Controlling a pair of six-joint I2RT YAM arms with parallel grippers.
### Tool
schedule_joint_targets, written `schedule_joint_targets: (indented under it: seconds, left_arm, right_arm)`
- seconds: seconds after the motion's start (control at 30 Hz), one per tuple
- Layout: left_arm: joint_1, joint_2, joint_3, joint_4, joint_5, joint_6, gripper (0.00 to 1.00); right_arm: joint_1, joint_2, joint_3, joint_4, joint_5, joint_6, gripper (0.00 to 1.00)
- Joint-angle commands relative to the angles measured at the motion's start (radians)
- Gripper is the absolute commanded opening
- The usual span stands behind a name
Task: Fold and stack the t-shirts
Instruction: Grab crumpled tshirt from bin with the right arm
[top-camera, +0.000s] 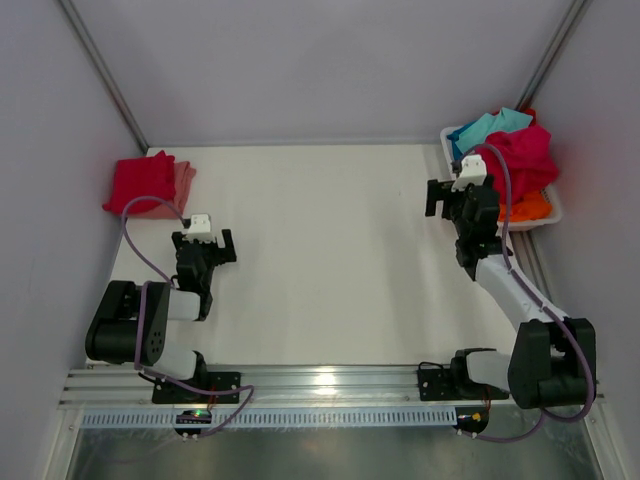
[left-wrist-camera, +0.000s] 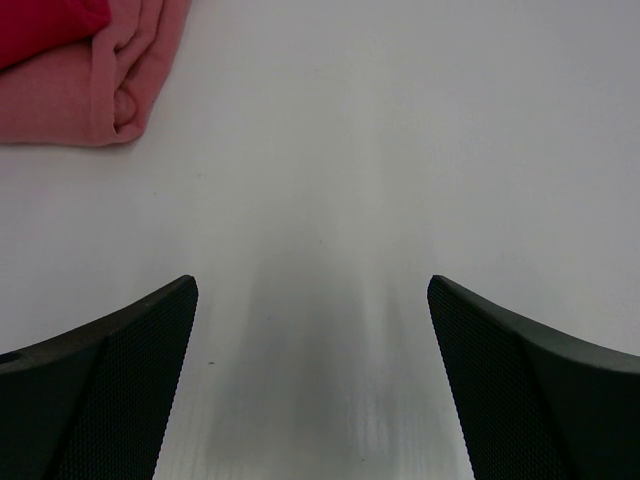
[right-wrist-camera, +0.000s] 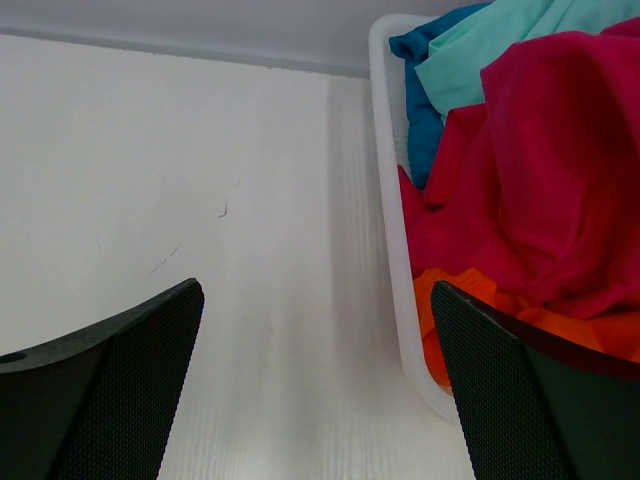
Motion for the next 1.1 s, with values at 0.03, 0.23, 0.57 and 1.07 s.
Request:
schedule_joint_targets:
  seconds: [0.03, 0.23, 0.57, 1.07]
  left_arm:
    - [-0.001, -0.002, 0.026, 0.055, -0.021, -0.012, 0.99]
    - [-0.001, -0.004, 0.024, 0.055, -0.021, -0.012, 0.99]
    - [-0.001, -0.005, 0.021, 0.057, -0.018, -0.010, 0.99]
    - [-0.003, -0.081, 0.289, -0.458, 0.065, 0.019, 0.99]
  right_arm:
    - [-0.004, -0.002, 0.164, -0.189, -0.015, -0.015, 0.99]
    - [-0.004, 0.038, 0.326, -0.386, -0.392, 0.023, 0.99]
    - [-0.003, 0.130, 0.304, -0.388, -0.364, 0.010, 0.99]
    - [-0.003, 0.115, 0.311, -0.394, -0.477, 0.023, 0.99]
